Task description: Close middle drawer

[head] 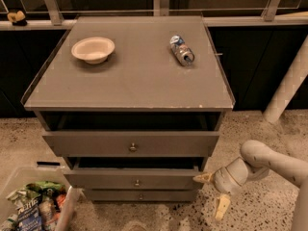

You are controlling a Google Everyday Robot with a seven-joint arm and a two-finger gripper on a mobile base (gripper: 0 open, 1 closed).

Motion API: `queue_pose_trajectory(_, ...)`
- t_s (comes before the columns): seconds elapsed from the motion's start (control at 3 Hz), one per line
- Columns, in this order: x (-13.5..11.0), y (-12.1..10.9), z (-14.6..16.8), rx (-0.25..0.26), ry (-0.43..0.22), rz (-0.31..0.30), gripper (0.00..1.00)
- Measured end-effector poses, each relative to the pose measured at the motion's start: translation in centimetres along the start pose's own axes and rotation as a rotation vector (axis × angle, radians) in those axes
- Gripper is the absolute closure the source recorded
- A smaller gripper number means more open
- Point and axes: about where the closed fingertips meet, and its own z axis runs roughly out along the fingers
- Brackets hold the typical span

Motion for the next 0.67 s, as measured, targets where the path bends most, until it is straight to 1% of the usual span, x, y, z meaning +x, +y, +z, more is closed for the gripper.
queue_pose_trajectory(0.33, 0.2, -4.98, 1.52, 0.044, -0.04, -0.006, 0.0)
queue_pose_trajectory(0.67, 0.2, -4.98, 1.52, 0.044, -0.04, -0.006, 0.0)
